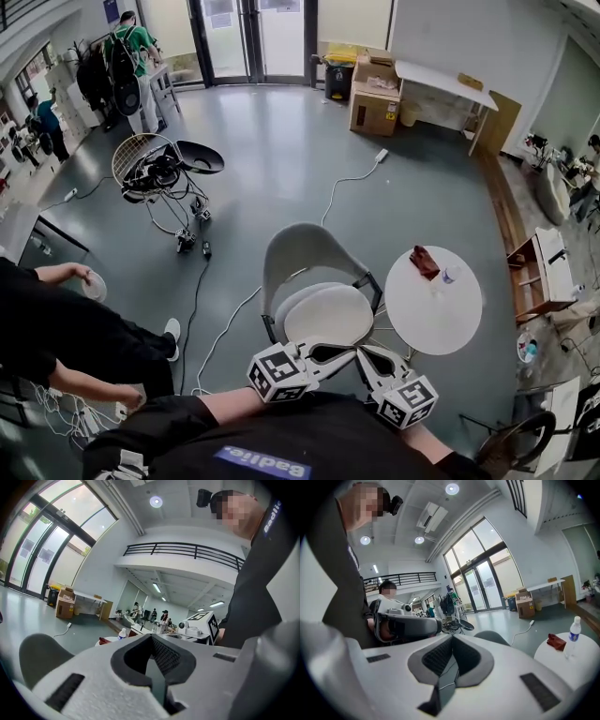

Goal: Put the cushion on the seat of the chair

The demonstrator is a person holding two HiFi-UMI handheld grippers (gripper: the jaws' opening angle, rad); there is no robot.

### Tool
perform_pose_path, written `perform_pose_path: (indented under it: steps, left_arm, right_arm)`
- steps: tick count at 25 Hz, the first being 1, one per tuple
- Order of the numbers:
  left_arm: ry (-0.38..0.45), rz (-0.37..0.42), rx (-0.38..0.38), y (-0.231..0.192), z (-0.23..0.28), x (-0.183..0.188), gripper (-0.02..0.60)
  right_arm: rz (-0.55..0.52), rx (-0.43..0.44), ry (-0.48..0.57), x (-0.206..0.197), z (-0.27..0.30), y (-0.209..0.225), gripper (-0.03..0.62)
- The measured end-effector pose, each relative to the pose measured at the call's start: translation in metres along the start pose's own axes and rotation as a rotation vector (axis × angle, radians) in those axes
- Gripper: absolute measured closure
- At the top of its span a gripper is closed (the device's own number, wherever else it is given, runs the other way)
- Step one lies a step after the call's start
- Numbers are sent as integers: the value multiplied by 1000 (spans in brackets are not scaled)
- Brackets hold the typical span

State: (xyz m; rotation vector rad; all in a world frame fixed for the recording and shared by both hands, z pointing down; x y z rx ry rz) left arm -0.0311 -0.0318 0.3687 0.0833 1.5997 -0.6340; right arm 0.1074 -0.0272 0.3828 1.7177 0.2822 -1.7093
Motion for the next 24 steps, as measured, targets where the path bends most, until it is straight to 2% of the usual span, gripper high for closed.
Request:
perform_pose_path:
  steps: [24]
  left_arm:
    - [6,-10,23,-2,2,0,565]
  right_arm:
    - [1,23,-10,1,3,3,566]
Point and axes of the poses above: the fingertips, and each gripper's own axes: z forward along the fingers, y to its right, x out of its top, the point moved 8 cm from there along -z, backward along the fingers, and after that the axes turned 8 degrees about y, right-handed, at the moved point
